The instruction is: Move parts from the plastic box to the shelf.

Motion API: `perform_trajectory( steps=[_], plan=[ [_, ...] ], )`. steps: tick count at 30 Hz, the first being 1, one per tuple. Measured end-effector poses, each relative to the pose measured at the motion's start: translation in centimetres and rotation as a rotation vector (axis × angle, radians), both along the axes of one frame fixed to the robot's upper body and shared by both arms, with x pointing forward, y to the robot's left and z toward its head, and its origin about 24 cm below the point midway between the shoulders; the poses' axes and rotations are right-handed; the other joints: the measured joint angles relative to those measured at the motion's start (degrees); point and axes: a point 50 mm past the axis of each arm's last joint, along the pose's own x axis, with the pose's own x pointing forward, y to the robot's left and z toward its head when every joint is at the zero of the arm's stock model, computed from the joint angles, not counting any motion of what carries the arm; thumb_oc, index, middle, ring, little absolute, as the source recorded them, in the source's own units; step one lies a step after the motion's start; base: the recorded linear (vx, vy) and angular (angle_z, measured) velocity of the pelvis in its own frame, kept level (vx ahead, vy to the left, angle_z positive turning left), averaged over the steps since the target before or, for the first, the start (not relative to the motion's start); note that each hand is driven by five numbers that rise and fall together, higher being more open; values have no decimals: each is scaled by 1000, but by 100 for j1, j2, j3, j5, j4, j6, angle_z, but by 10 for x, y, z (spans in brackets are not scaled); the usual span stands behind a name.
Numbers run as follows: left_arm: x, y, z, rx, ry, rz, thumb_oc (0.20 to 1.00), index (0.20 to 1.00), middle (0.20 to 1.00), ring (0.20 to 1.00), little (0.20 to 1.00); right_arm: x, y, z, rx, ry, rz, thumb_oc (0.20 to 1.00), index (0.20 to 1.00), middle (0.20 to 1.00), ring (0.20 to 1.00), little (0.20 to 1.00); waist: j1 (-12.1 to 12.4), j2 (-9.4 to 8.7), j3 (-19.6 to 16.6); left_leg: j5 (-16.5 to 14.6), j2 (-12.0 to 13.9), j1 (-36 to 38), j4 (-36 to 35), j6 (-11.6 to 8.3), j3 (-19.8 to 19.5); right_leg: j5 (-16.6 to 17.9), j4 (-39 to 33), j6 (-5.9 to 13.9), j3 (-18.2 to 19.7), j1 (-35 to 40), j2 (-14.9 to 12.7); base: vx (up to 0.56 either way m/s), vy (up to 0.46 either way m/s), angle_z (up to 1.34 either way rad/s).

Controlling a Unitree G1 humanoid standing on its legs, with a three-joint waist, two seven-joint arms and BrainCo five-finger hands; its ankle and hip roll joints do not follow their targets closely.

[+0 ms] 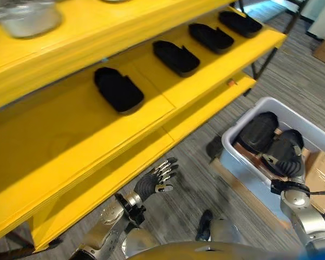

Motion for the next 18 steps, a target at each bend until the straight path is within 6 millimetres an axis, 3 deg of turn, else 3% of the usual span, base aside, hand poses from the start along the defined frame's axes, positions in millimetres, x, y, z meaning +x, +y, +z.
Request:
perform_trajectory(
  steps=[3, 7, 11, 13, 15, 17, 18],
  plan=[
    [2, 4, 2, 1, -15, 17, 1000, 1000, 1000, 1000, 1000, -7, -23, 2, -54, -16, -113, 1000, 1000, 1000, 1000, 1000, -162, 41, 214, 191, 20, 54, -148, -141, 6, -38, 147, -65, 75, -166, 46, 30, -252, -18],
    [5, 6, 7, -10, -56, 44, 1000, 1000, 1000, 1000, 1000, -10, -30, 4, -74, -48, -166, 1000, 1000, 1000, 1000, 1000, -281, 143, 351, 219, -16, 156, -338, -197, 72, -74, 242, -83, 98, -247, 47, 25, -205, -5],
    [22, 8, 26, -35, -179, 118, 1000, 1000, 1000, 1000, 1000, -1, -33, 9, -126, -81, -158, 1000, 1000, 1000, 1000, 1000, -282, 249, 410, 213, -125, 194, -673, -283, 197, -276, 702, -94, 246, -767, -14, 35, -192, -22],
    [26, 11, 30, -50, -192, 158, 1000, 1000, 1000, 1000, 1000, 15, -31, 26, -144, -157, -136, 1000, 1000, 1000, 1000, 1000, -230, 268, 411, 228, -244, 394, -794, -299, -24, -320, 936, -155, 610, -1040, -2, 101, -182, -91],
    [28, 13, 32, -53, -205, 182, 1000, 1000, 1000, 1000, 1000, 19, -31, 30, -140, -172, -118, 1000, 1000, 1000, 1000, 1000, -183, 206, 389, 515, -321, 514, -762, -461, -725, -321, 902, -159, 930, -1158, 98, 114, -151, -96],
    [29, 18, 33, -53, -214, 234, 1000, 1000, 1000, 1000, 1000, 26, -28, 34, -129, -178, -70, 1000, 1000, 1000, 1000, 1000, -20, 83, 405, 567, -369, 340, -75, -262, -1875, -19, 593, -305, 1527, -1081, 381, 75, -150, -121],
    [28, 20, 31, -62, -209, 274, 1000, 1000, 1000, 1000, 1000, 29, -26, 35, -125, -176, -39, 1000, 1000, 1000, 1000, 1000, 57, 19, 390, -109, -549, 127, 328, -361, -2438, 177, 292, -330, 1848, -1004, 467, 117, -152, -137]
  ],
)
